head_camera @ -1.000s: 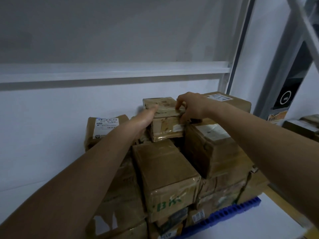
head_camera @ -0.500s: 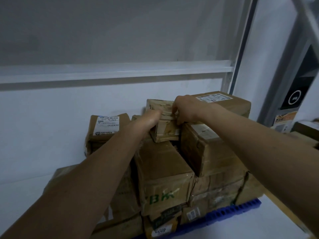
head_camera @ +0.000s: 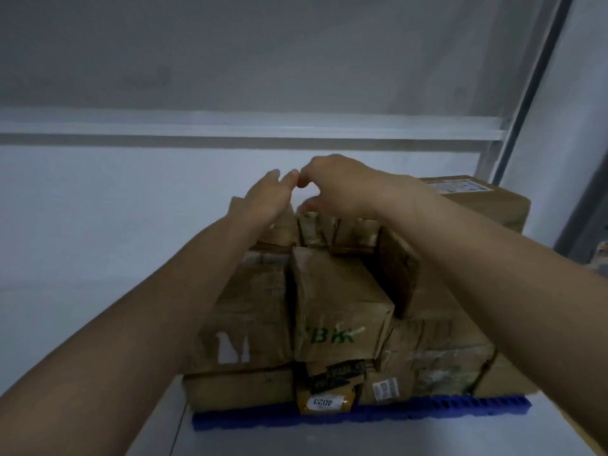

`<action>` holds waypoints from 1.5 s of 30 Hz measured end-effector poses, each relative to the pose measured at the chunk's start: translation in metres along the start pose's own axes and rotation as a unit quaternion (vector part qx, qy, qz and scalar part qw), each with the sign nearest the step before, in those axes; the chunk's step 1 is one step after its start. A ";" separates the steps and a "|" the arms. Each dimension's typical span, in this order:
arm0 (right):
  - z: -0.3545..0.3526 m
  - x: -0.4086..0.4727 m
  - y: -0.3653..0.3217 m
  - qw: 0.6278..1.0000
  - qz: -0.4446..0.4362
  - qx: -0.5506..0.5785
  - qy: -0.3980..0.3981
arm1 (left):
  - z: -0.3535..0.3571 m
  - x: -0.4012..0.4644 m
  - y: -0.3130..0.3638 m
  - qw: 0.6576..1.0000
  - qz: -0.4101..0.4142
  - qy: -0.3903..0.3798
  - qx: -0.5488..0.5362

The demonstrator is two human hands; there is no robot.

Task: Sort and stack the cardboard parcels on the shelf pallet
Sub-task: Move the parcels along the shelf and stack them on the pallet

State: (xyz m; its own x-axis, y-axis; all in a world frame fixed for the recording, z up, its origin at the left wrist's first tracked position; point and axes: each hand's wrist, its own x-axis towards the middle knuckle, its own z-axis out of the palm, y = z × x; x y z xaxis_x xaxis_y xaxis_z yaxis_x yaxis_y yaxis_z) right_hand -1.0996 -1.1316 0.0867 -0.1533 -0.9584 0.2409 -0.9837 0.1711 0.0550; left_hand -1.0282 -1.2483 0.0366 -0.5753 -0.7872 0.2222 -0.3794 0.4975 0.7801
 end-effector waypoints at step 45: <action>0.159 0.013 -0.134 0.996 0.010 0.032 0.077 | -0.010 -0.051 -0.262 0.833 -0.207 -0.142 -0.494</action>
State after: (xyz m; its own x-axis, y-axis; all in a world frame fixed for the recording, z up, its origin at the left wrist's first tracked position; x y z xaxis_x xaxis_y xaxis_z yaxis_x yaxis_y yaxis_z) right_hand -0.9853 -1.2037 -0.0714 -0.1613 -0.9075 0.3879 -0.9854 0.1698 -0.0125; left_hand -0.8923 -1.3425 -0.1733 -0.7451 -0.6283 -0.2236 0.1114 -0.4479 0.8871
